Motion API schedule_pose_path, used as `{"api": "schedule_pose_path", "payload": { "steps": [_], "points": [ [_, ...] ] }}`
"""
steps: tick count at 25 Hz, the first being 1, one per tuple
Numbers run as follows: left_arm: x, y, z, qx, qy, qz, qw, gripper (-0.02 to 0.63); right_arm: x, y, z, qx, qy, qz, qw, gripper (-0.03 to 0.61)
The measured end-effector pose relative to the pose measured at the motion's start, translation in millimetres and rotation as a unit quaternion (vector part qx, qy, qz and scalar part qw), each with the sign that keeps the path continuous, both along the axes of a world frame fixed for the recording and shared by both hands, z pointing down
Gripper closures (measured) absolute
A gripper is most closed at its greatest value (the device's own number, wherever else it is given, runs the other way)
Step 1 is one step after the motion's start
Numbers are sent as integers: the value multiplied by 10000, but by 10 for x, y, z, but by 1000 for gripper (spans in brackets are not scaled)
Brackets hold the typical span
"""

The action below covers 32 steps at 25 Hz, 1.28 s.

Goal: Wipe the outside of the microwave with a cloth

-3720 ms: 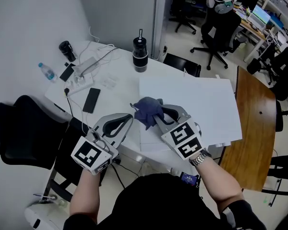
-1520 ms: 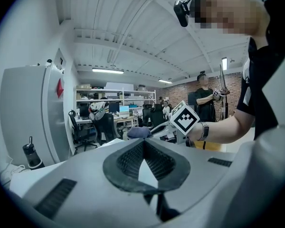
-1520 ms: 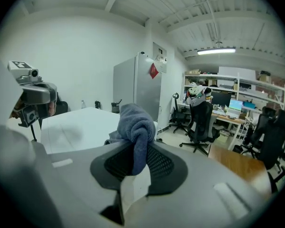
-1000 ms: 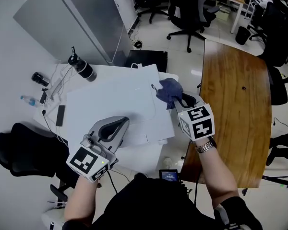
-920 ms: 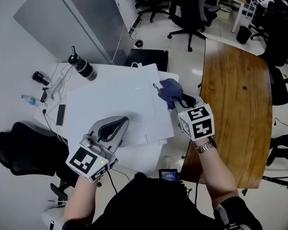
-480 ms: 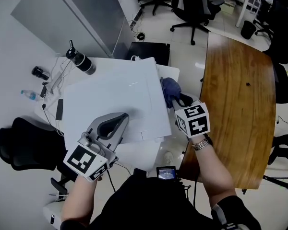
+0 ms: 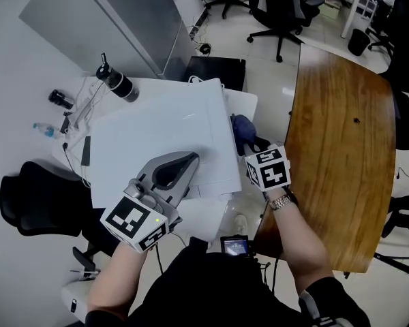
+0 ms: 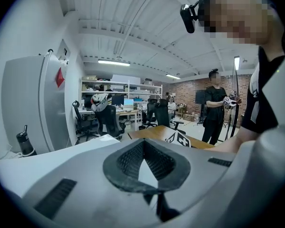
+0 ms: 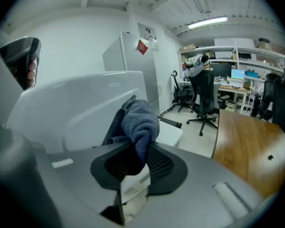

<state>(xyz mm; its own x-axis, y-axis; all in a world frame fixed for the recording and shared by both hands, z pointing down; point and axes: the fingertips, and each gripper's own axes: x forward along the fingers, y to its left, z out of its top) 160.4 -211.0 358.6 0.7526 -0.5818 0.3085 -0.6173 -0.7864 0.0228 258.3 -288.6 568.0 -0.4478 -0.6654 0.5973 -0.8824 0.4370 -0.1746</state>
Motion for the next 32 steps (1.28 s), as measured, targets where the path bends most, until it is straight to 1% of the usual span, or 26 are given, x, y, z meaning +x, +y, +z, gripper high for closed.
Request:
{"api": "schedule_pose_path", "payload": {
  "steps": [5, 12, 16, 25, 32],
  "points": [
    [98, 26, 47, -39, -74, -18, 10000, 609, -2, 20, 241, -222, 79, -46, 9997, 506],
    [121, 55, 100, -108, -178, -89, 9997, 609, 19, 135, 592, -640, 175, -124, 9977, 506],
    [141, 68, 114, -117, -184, -93, 9997, 609, 42, 191, 728, -784, 208, -108, 9966, 506],
    [94, 142, 122, -128, -164, -107, 9997, 609, 115, 260, 861, -926, 370, 9, 9950, 506],
    [10, 258, 117, -131, -37, -79, 9999, 609, 272, 390, 709, -806, 509, 221, 9952, 506]
  ]
}}
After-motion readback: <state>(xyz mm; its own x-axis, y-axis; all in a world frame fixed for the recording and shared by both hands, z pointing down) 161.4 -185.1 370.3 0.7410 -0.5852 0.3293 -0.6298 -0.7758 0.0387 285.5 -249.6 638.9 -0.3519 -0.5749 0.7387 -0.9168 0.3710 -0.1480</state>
